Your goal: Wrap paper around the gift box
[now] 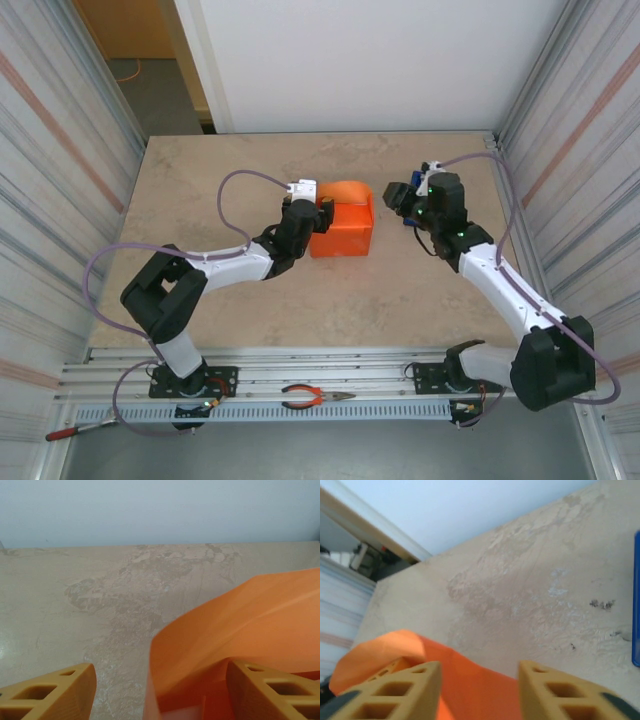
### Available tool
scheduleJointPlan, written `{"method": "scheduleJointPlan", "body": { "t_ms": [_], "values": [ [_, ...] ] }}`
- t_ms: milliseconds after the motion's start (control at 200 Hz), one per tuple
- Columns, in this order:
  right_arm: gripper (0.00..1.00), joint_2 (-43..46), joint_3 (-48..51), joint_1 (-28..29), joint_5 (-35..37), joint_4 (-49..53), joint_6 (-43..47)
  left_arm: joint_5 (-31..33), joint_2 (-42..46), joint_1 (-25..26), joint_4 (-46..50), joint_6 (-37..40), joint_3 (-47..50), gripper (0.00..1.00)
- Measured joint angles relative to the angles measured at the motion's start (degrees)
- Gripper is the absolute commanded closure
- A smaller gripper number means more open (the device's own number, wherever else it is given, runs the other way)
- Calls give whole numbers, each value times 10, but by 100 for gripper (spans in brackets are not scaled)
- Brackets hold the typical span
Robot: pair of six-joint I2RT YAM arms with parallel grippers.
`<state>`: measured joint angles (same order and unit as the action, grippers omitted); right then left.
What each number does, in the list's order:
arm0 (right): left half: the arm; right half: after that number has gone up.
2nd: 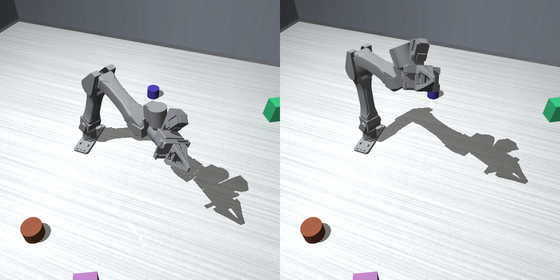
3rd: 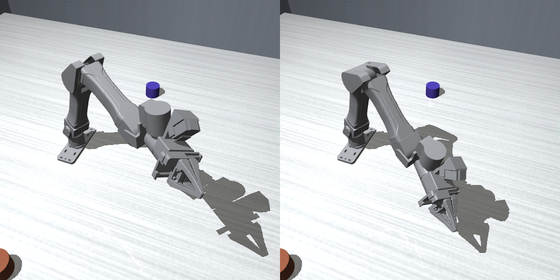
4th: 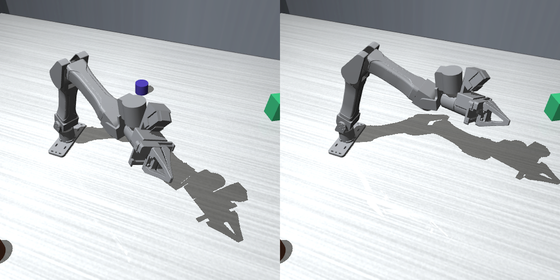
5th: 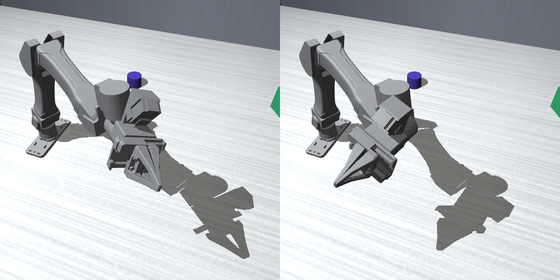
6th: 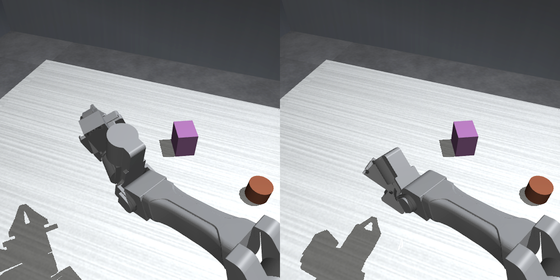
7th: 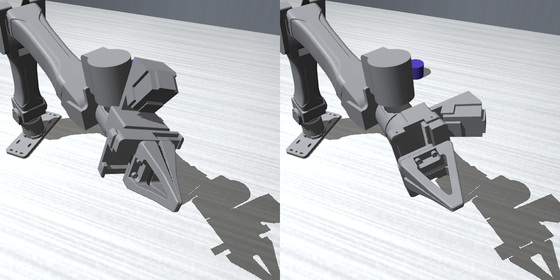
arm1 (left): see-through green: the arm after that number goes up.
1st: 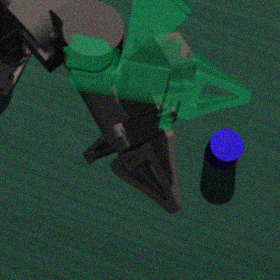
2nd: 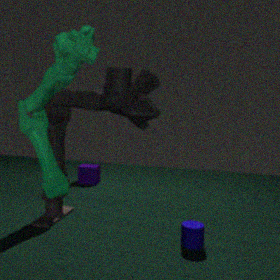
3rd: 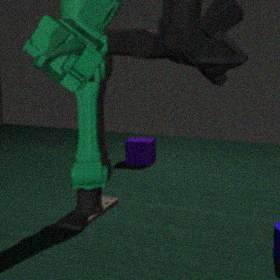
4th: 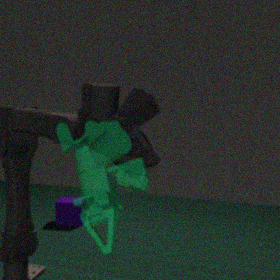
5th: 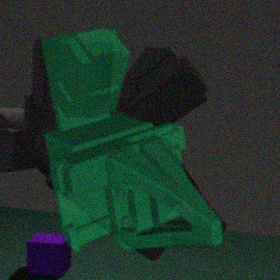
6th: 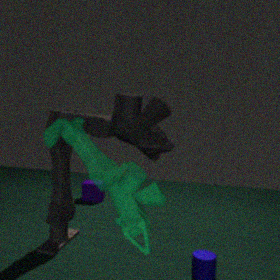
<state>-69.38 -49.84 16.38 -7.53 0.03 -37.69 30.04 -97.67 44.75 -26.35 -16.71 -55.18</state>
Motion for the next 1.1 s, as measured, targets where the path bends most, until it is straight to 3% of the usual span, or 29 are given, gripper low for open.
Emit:
{"method": "scheduleJointPlan", "body": {
  "t_ms": [50,210,516,1102],
  "values": [
    [100,-12,6,-19,-22,-11,-20,1,0,0,0,0,-1,31],
    [100,-73,16,-51,-99,-55,-87,1,-1,0,2,0,-2,31],
    [100,-154,16,-34,-181,-134,-150,1,-3,0,9,0,-7,31],
    [100,-148,16,5,-160,-134,-148,7,-3,0,8,0,-8,32]
  ]
}}
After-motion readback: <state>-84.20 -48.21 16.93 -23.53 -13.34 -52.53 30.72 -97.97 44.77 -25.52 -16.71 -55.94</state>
